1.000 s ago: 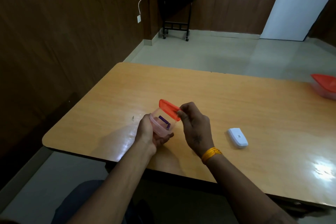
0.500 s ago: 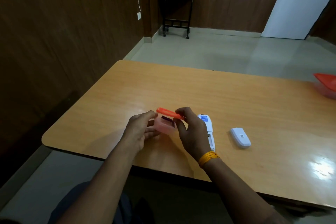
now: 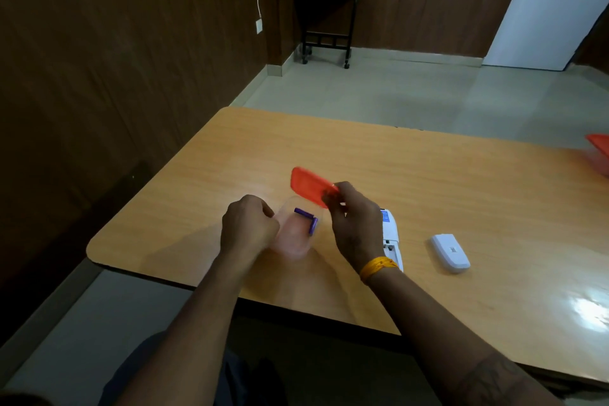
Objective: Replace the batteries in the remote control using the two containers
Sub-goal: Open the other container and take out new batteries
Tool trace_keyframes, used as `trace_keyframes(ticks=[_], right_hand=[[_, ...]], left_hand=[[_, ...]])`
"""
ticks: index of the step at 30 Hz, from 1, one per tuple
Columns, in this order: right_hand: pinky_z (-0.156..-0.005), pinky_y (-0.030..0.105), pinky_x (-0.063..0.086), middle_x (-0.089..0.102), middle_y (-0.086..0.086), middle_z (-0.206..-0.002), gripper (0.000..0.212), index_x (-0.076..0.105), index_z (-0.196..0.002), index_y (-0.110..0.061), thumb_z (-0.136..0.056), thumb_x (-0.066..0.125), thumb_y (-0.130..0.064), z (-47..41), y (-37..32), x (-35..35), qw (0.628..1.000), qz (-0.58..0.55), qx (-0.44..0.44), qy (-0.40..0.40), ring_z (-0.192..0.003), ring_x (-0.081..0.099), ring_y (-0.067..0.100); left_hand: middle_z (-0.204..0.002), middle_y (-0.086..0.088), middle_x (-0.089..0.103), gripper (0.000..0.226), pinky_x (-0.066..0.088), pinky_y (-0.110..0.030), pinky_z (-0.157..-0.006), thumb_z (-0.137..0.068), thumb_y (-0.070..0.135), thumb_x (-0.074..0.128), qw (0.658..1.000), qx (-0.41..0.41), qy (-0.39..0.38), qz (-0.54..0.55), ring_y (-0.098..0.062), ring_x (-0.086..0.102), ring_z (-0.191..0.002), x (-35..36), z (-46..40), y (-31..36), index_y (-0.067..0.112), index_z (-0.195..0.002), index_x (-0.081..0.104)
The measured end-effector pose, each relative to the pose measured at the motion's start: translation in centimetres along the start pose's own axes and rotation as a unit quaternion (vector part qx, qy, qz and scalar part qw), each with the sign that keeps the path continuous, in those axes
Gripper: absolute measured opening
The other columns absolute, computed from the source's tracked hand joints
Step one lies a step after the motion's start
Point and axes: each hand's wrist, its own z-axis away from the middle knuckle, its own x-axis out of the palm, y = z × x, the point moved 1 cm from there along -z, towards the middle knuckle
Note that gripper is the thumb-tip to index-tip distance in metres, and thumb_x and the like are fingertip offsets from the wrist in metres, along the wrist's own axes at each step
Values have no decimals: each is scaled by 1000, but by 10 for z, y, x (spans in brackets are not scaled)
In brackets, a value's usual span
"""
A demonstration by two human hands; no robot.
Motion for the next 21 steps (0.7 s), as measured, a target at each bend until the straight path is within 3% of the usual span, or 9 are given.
trace_keyframes(ticks=[3, 7, 11, 15, 18, 21], right_hand=[[-61, 36, 49, 73, 8, -88, 10, 62, -108, -10, -101, 65, -16, -12, -1, -2, 997, -15, 56, 51, -71, 62, 30], [-73, 35, 53, 67, 1, -96, 37, 54, -138, -13, -103, 63, -19, -24, 6, -4, 989, -28, 145, 13, -83, 65, 24], [-83, 46, 58, 67, 3, -93, 41, 55, -142, -12, -103, 60, -20, -26, 19, -3, 982, 2, 188, -7, -93, 69, 33], [-94, 45, 55, 73, 16, -116, 46, 55, -143, -9, -100, 63, -23, -32, 22, 4, 976, 52, 207, -41, -110, 67, 37], [-100, 43, 50, 69, 15, -127, 46, 57, -141, -9, -99, 64, -24, -34, 22, 10, 974, 90, 196, -61, -118, 63, 35], [-94, 42, 50, 65, 16, -127, 44, 59, -138, -9, -97, 63, -24, -33, 19, 12, 976, 127, 169, -53, -114, 63, 35]], left_hand=[[-93, -13, 79, 16, 47, -33, -66, -81, 6, 69, 999, 1, 5, -38, -36, 71, -88, -9, -3, -9, 9, -87, 83], [-77, -11, 68, 12, 52, -37, -62, -74, 7, 61, 996, 8, 23, -80, -32, 58, -68, -16, -8, -22, 14, -70, 70], [-85, -11, 73, 8, 61, -37, -69, -82, 9, 67, 994, -10, 11, -108, -33, 69, -78, -23, -12, -26, 9, -83, 75], [-86, -9, 74, 5, 64, -38, -70, -79, 14, 75, 993, -10, 1, -116, -32, 71, -79, -26, -13, -30, 11, -81, 72], [-100, -8, 78, 16, 61, -38, -75, -81, 14, 80, 993, 51, 59, -84, -31, 74, -92, -28, -12, -28, 16, -96, 77], [-109, -4, 79, 27, 58, -31, -81, -87, 11, 80, 988, 124, 86, -36, -22, 74, -98, -27, -7, -15, 13, -114, 79]])
